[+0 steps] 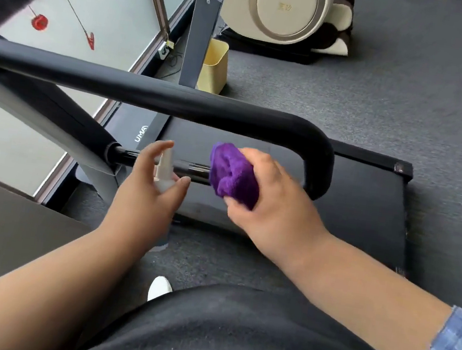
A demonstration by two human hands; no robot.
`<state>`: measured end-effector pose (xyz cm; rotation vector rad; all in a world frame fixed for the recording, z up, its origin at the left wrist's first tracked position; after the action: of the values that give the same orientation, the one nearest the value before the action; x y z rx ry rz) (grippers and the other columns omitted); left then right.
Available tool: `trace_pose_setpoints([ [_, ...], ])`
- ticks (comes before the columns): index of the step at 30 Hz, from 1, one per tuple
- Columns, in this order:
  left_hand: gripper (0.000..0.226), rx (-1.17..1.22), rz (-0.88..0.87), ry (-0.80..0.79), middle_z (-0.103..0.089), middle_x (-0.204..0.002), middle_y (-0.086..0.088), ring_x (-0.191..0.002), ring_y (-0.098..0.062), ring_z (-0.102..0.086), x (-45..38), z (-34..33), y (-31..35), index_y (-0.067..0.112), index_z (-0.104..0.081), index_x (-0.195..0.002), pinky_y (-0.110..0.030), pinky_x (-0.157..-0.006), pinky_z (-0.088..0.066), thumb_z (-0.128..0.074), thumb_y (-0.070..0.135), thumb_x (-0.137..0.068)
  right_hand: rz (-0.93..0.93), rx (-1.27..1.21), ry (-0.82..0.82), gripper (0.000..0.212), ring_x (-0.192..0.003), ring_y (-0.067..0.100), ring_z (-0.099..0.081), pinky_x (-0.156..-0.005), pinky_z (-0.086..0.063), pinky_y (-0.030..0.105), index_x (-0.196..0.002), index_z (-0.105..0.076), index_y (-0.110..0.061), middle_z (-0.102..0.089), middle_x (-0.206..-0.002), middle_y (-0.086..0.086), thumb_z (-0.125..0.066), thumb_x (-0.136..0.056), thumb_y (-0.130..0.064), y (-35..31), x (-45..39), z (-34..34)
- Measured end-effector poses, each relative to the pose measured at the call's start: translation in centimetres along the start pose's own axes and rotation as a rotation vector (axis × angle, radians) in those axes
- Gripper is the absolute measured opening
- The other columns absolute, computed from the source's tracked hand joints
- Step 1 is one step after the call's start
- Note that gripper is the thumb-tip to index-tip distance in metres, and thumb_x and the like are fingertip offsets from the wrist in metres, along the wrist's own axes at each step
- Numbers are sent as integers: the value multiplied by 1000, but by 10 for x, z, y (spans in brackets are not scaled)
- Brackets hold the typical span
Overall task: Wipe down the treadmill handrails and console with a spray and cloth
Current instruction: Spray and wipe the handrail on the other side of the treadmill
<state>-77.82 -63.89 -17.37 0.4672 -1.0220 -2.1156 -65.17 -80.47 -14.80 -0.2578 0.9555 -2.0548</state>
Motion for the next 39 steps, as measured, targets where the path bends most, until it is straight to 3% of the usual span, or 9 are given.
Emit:
trace_pose_setpoints([
  [2, 56, 3, 8, 6, -62, -86, 35, -70, 4, -62, 13, -1, -1, 68, -35, -119, -22, -57, -41, -70, 37, -88, 231, 296, 87, 68, -107, 31, -59, -95, -46, 41, -140, -49, -24, -61, -126, 7, -77, -78, -20, -13, -14, 2],
  [4, 55, 30, -7, -27, -62, -89, 33, -75, 4, -62, 23, -8, -3, 64, -39, -121, -13, -56, -41, -71, 34, -88, 313, 596, -34, 63, -113, 37, -54, -97, -44, 48, -143, -46, -23, -54, -135, 12, -66, -84, -14, -16, -23, -8],
  [10, 59, 64, -21, -133, -65, -91, 26, -72, -4, -63, 42, -22, -6, 71, -35, -119, -7, -58, -44, -70, 34, -89, -9, 937, -411, 64, -127, 46, -39, -113, -25, 55, -135, -36, -25, -41, -135, 15, -67, -80, -16, 20, -31, -18],
  [13, 58, 79, -1, -160, -66, -89, 24, -72, -6, -63, 49, -23, -11, 70, -36, -119, -8, -59, -45, -69, 33, -90, -72, 885, -474, 65, -114, 44, -46, -104, -33, 56, -137, -33, -29, -38, -138, 17, -65, -82, -43, 19, -31, -26],
  [16, 57, 67, -7, -168, -65, -90, 24, -74, -8, -63, 52, -23, -11, 68, -37, -120, -8, -60, -45, -70, 33, -89, -104, 761, -488, 70, -127, 47, -40, -105, -33, 58, -146, -27, -34, -27, -154, 19, -45, -85, -64, 24, -32, -28],
  [19, 55, 40, -10, -170, -64, -91, 24, -72, -6, -63, 53, -18, -14, 66, -37, -123, -8, -60, -44, -69, 36, -89, -88, 725, -464, 69, -133, 46, -38, -106, -33, 57, -149, -24, -34, -21, -160, 17, -40, -89, -63, 31, -33, -30],
  [24, 56, 5, 19, -156, -64, -93, 24, -76, -1, -63, 55, -6, -27, 71, -33, -121, -15, -63, -43, -66, 42, -87, 53, 848, -358, 65, -114, 37, -53, -92, -46, 49, -145, -27, -31, -37, -150, 10, -56, -92, -55, 35, -37, -49],
  [31, 57, -26, 29, -152, -64, -92, 23, -73, -2, -62, 52, 3, -45, 72, -32, -121, -18, -64, -43, -66, 42, -86, 74, 636, -359, 50, -109, 37, -56, -87, -48, 49, -136, -36, -26, -50, -131, 8, -53, -96, -52, 6, -90, -100],
  [39, 56, 49, 20, -183, -63, -91, 21, -69, -3, -62, 47, 5, -55, 69, -34, -124, -8, -63, -43, -66, 42, -86, -158, 658, -391, 76, -101, 35, -61, -77, -54, 45, -141, -28, -43, -53, -116, 5, -26, -79, -87, 46, -77, -53],
])
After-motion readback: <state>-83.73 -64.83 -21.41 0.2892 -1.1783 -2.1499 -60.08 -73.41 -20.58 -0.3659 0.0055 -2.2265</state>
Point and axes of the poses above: each hand's wrist, its own x-axis away from the middle knuckle, its own z-axis out of the back of the hand, y = z × x, the point moved 3 cm from there along -x, towards the middle knuckle
